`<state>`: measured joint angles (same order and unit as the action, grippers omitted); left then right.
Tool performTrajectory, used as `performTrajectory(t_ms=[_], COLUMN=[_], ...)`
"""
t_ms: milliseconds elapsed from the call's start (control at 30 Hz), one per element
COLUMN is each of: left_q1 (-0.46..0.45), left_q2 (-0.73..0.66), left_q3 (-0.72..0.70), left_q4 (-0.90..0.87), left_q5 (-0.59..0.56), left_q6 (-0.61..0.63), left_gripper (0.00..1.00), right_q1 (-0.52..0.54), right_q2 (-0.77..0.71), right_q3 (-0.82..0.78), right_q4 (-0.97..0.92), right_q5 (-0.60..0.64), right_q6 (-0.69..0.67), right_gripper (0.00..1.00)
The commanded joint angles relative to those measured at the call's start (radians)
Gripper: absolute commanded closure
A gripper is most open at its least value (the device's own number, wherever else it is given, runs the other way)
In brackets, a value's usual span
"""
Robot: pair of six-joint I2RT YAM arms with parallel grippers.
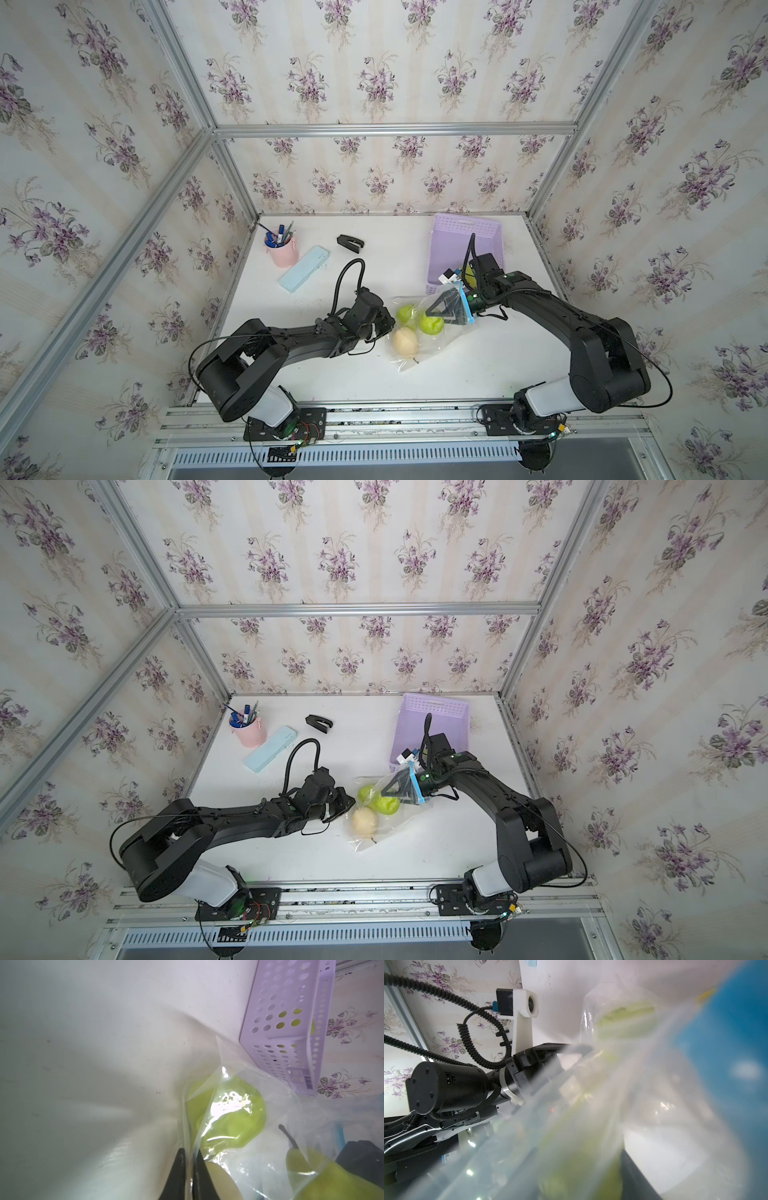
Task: Open the zip-top bag and take out the pear
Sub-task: Pick up the pear from the zipper food storage bag.
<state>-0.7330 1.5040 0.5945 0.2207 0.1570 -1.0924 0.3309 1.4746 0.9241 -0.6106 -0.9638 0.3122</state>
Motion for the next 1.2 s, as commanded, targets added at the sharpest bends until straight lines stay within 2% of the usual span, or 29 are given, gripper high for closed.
performTrajectory(t_ms=[0,133,267,567,667,733,867,967,1167], left_q1=[0.024,0.065,0.107,0.193,0.195,0.195,0.202,0.206,0.206], left_q2=[-0.043,-0.142,-0.200,-0.354,-0.355,-0.364,-0.379,-0.376,-0.390], left_q3=[-0.022,-0.043,-0.084,-0.181,-0.179,-0.173,-0.161,-0.170,-0.144], left_q4=[-0.058,-0.152,-0.175,-0.233,-0.244,-0.251,-0.270,-0.263,-0.295], left_q5=[-0.014,-0.029,-0.027,-0.008,0.011,0.009,-0.002,0.004,0.007], left_q6=[0.007,0.044,0.042,0.054,0.061,0.060,0.068,0.065,0.070], left_gripper=[0.90,0.91,0.91,0.91,0.91,0.91,0.91,0.91,0.89], right_q1=[0.000,-0.003,-0.014,-0.143,-0.151,-0.150,-0.201,-0.256,-0.259], right_q2=[-0.011,-0.035,-0.048,-0.103,-0.120,-0.104,-0.093,-0.103,-0.116], right_q3=[0.022,0.052,0.083,0.163,0.137,0.168,0.272,0.310,0.358], right_q4=[-0.020,-0.071,-0.124,-0.144,-0.035,-0.061,-0.209,-0.239,-0.259], right_q5=[-0.009,0.009,0.051,0.227,0.151,0.130,0.249,0.341,0.524], right_q6=[-0.004,-0.007,-0.013,0.062,0.139,0.125,0.041,0.034,0.038], right_gripper=[0.59,0.60,0.61,0.66,0.65,0.64,0.64,0.67,0.67])
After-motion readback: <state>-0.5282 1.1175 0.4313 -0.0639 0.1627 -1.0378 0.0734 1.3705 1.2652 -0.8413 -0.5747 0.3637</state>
